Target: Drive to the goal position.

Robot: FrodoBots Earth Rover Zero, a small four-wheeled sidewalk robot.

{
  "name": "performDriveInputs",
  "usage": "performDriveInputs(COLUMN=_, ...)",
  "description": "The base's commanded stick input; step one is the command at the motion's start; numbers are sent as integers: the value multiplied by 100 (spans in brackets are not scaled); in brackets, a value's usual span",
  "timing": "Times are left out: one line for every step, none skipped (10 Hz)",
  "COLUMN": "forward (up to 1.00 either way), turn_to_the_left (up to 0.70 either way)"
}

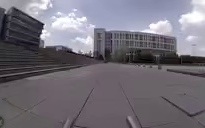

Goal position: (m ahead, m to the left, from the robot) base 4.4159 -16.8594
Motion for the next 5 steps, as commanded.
performDriveInputs(forward=70, turn_to_the_left=0)
performDriveInputs(forward=70, turn_to_the_left=0)
performDriveInputs(forward=70, turn_to_the_left=0)
performDriveInputs(forward=70, turn_to_the_left=0)
performDriveInputs(forward=70, turn_to_the_left=0)
